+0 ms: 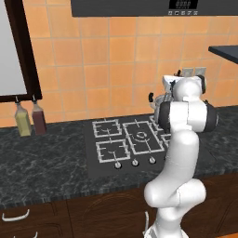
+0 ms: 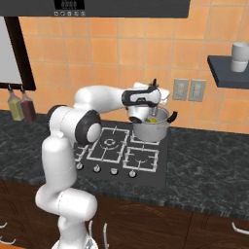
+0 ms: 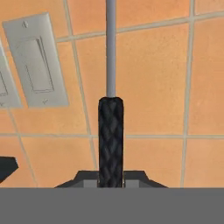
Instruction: Put the lemon and broccoli in the pot. Retrieve the spatula and lightly stir the vegetables in the pot.
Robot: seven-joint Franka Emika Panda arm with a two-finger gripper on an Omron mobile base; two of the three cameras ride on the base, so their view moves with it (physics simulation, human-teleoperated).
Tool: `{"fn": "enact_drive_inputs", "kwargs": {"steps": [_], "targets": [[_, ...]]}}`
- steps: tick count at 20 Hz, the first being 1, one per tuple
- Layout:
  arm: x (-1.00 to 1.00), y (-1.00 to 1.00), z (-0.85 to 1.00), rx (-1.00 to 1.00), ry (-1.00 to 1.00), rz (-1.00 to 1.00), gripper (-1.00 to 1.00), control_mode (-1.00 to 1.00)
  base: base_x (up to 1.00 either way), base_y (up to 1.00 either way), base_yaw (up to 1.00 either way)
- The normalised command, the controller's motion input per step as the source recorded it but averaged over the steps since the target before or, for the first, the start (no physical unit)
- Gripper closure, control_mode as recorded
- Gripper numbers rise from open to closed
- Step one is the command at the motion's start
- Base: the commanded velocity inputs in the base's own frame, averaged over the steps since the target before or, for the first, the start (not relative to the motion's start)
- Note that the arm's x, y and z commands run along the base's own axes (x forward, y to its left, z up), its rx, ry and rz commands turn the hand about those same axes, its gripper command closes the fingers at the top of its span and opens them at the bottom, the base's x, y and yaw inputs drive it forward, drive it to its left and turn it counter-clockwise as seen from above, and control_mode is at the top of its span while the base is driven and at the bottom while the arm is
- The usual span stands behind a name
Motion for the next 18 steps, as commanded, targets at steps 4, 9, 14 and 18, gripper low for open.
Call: {"fn": "enact_drive_inputs", "kwargs": {"steps": [4,9,14,18], "targets": [[0.65,0.03,-0.65,0.00,-0.09,0.00,1.00,-1.00,0.00,0.00,0.00],[-0.21,0.25,-1.00,0.00,0.00,0.00,1.00,-1.00,0.00,0.00,0.00],[-0.40,0.35,-0.58,0.00,0.05,0.00,1.00,-1.00,0.00,0.00,0.00],[-0.09,0.15,0.18,0.00,0.26,-0.08,1.00,-1.00,0.00,0.00,0.00]]}}
